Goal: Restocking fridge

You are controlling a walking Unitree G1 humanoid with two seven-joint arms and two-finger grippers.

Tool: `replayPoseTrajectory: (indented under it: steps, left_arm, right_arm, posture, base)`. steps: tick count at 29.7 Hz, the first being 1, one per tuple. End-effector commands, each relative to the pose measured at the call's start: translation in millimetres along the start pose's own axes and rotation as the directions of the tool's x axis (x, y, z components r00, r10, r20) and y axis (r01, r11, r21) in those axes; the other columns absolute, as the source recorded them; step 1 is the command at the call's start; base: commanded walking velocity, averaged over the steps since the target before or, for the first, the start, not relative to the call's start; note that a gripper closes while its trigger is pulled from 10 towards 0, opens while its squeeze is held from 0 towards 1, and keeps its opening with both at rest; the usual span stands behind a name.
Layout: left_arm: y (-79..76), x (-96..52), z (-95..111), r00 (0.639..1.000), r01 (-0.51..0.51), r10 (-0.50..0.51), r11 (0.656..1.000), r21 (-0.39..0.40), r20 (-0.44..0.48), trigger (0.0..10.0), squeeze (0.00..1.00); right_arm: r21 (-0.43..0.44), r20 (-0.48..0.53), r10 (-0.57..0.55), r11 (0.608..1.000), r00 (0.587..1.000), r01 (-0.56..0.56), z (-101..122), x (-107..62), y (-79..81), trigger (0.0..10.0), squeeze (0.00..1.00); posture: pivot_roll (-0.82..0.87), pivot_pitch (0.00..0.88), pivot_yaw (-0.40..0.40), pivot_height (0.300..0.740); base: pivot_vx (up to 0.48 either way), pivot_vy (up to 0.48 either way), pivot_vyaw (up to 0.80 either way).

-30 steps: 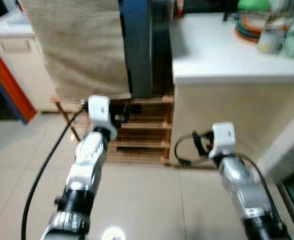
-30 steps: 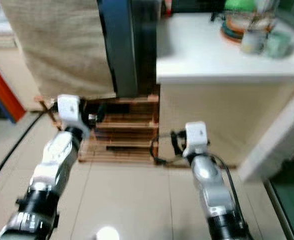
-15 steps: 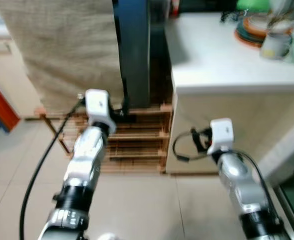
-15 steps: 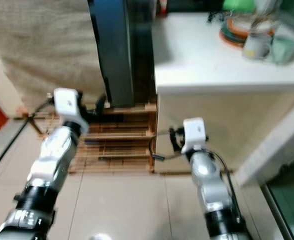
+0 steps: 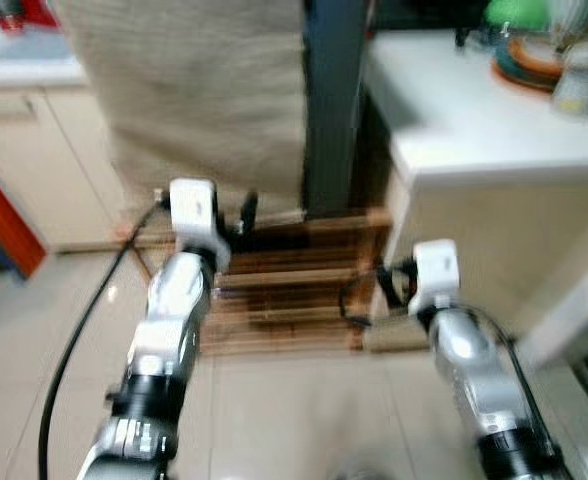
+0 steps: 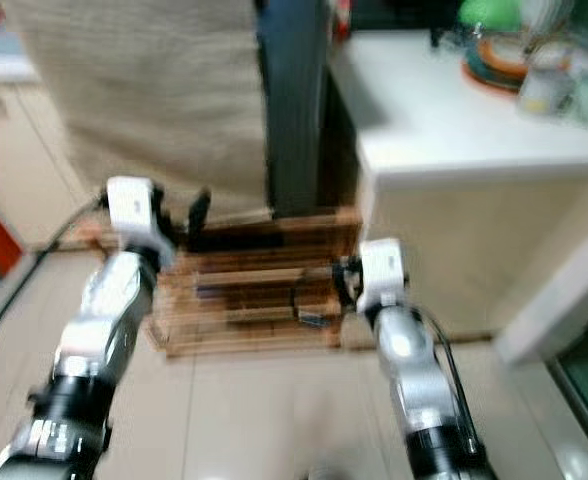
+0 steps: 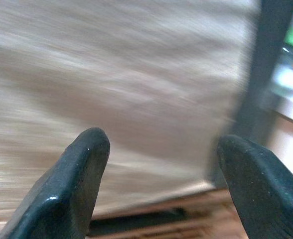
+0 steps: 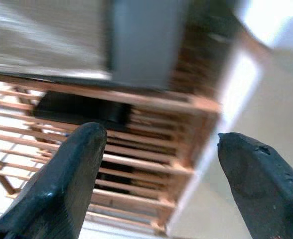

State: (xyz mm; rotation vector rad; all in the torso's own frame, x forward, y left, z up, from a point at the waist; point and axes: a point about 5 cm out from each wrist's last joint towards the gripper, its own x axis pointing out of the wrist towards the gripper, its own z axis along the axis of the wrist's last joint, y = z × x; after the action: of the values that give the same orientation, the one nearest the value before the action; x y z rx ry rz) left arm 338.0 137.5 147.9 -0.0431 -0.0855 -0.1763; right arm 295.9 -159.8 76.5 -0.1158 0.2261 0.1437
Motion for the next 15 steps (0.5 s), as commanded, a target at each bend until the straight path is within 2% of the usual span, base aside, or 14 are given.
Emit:
replayPoseTrajectory:
  steps: [1,3,7,8,9,15]
  left_arm:
    - [11.2,-4.1,-3.8,0.999,-0.033,0.033,0.999,0.025,-0.02,10.0,0.0]
    - [10.0,-4.1,-4.3,0.999,-0.028,0.029,0.999,0.026,-0.022,10.0,0.0]
    - [7.7,-4.1,-6.5,0.999,-0.034,0.036,0.998,0.051,-0.033,10.0,0.0]
    - [6.6,-3.5,-6.6,0.999,-0.039,0.043,0.992,0.123,-0.031,10.0,0.0]
    - [5.8,-3.2,-6.9,0.999,-0.037,0.042,0.989,0.146,-0.033,10.0,0.0]
    - [4.9,-4.1,-10.4,0.998,-0.009,0.015,0.995,0.096,-0.059,10.0,0.0]
  right_arm:
    - [-0.013,0.027,0.045,0.999,0.999,-0.045,5.9,1.6,11.5,10.0,0.04]
    - [-0.036,0.031,0.063,0.997,0.998,-0.061,6.9,1.7,13.6,10.0,0.04]
    - [-0.026,0.035,0.039,0.999,0.999,-0.038,6.6,1.4,12.1,10.0,0.03]
    - [-0.022,0.028,0.035,0.999,0.999,-0.035,5.7,1.5,11.7,10.0,0.0]
    - [-0.02,0.026,0.037,0.999,0.999,-0.036,5.5,1.5,11.6,10.0,0.0]
    - [-0.036,0.04,0.057,0.998,0.998,-0.056,6.1,-1.0,14.8,10.0,0.0]
  posture:
    - [-0.18,0.0,0.048,0.74]
    - [-0.18,0.0,0.048,0.74]
    - [-0.18,0.0,0.046,0.74]
    - [-0.18,0.0,0.046,0.74]
    - [-0.18,0.0,0.045,0.74]
    - [-0.18,0.0,0.045,0.74]
  base:
    - [0.0,0.465,0.45]
    - [0.0,0.465,0.45]
    - [0.0,0.435,0.47]
    - [0.0,0.0,0.0]
    - [0.0,0.0,0.0]
    - [0.0,0.0,0.0]
